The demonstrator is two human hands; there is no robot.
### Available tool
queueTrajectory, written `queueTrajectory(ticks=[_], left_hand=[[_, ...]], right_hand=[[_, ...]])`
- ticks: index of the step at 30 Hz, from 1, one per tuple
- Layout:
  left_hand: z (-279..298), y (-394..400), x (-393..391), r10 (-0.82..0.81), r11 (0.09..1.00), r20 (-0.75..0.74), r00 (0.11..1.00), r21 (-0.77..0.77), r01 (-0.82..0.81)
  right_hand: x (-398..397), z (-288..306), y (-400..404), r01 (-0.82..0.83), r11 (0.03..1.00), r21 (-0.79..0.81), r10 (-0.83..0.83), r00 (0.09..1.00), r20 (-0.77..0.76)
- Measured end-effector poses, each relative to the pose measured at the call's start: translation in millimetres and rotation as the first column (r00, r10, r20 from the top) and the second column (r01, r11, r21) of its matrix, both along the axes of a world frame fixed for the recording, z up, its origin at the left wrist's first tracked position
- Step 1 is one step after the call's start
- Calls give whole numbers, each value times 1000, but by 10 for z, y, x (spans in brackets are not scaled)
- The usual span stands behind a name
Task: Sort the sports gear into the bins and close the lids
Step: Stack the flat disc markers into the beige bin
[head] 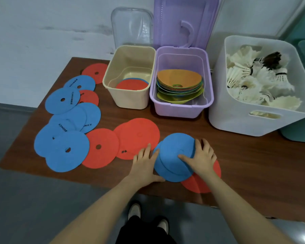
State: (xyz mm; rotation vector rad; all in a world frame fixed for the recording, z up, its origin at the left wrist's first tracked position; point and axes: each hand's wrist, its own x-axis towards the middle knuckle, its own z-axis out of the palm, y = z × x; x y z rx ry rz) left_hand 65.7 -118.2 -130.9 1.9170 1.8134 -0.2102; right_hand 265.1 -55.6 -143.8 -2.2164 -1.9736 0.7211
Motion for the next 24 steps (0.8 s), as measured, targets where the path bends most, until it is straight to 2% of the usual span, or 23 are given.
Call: queueTrajectory(ticks=[4,8,11,14,16,18,21,24], left_hand=[[-21,-27,26,-13,997,-8,1000,79,14],[22,-2,75,-77,993,-11,997,91,77],[48,18,124,-97,993,47,994,73,94],[64,15,196,-49,998,88,995,35,46],[67,16,259,-5,1000,96,995,7,5],[75,23,319,48,999,119,992,-9,-47],[75,26,389,108,994,233,966,-19,-107],[77,3,508,97,995,378,921,-20,-97]], right_hand=[[5,6,-101,-62,998,-7,61,997,-53],[8,16,-200,-87,996,-20,84,991,-102],[74,44,-219,-123,992,-1,122,992,-38],[130,31,-382,35,999,23,-36,998,42],[116,8,-482,156,988,-2,-156,987,41],[91,-4,-499,193,981,-7,-193,981,32],[65,1,-444,244,970,6,-244,970,-9],[86,6,-438,320,946,57,-316,946,-78]])
